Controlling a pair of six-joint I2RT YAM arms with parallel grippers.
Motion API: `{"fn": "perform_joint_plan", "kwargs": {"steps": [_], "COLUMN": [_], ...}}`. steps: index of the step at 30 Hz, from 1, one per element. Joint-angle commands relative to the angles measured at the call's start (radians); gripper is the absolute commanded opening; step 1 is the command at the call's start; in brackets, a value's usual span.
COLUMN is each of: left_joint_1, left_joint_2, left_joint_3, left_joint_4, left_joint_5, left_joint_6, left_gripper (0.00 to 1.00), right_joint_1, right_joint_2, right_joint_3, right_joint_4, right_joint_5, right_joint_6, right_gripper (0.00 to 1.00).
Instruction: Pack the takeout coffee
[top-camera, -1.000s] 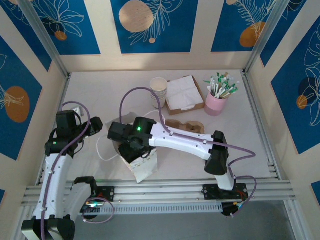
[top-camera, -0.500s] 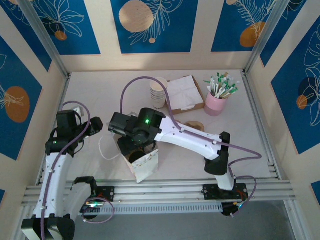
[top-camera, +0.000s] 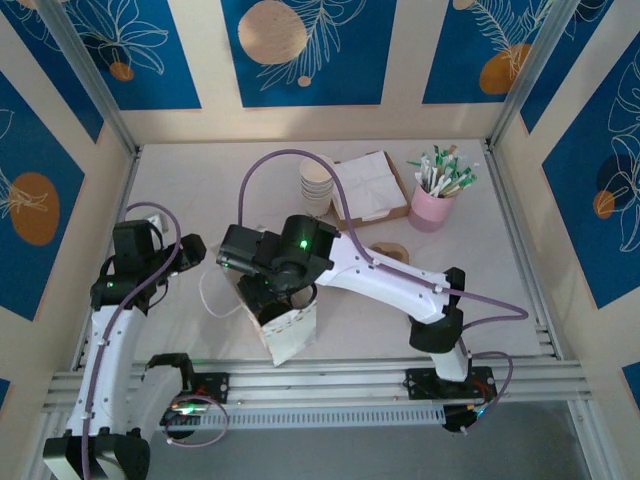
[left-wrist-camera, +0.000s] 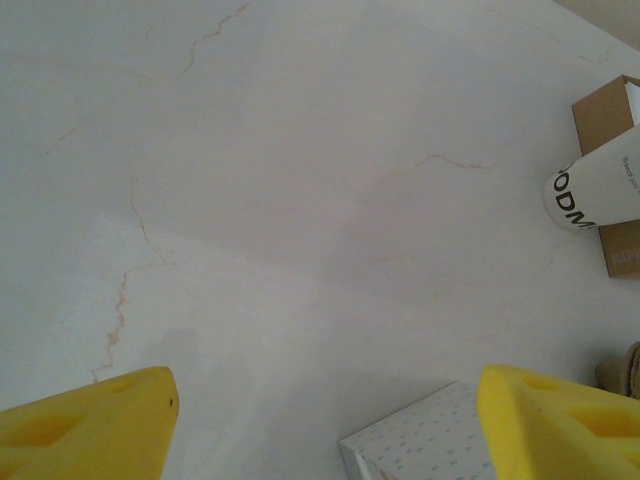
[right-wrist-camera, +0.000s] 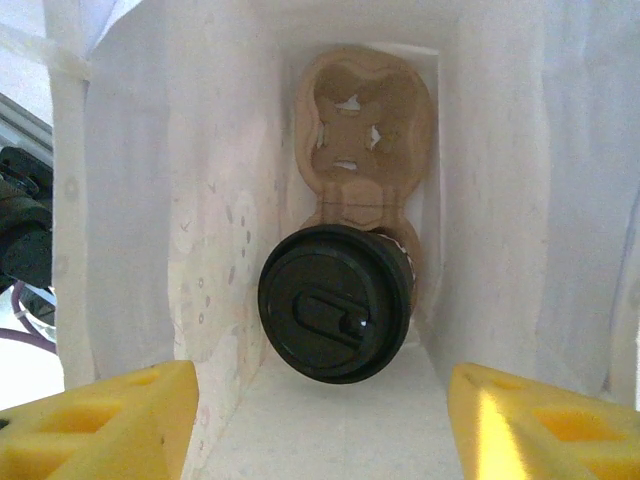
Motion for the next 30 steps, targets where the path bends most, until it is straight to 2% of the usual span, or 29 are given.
{"fn": "perform_joint_plan", "kwargs": {"steps": [1,13,30], "left_joint_1": [0.012,0.012,0.012], "left_joint_2": [0.005,0.010,0.018], "left_joint_3": [-0.007,-0.006,-0.005], "left_joint_4": [0.002,0.002,0.000], "left_joint_5": [0.002,0.000,-0.003], "left_joint_6": [0.005,0.003,0.001], "left_gripper": [0.78,0.78,0.78], "right_joint_1": [0.004,0.018,0.049], "right_joint_2": [0.004,-0.004,-0.025], "right_joint_3": [0.049,0.085,0.136], "right_joint_4": [-0.063,-0.100,-0.091], "right_joint_5": [0.026,0.032,0.046], "right_joint_6": [-0.003,-0.033,-0.092], "right_gripper": [0.67,0.60,0.61]}}
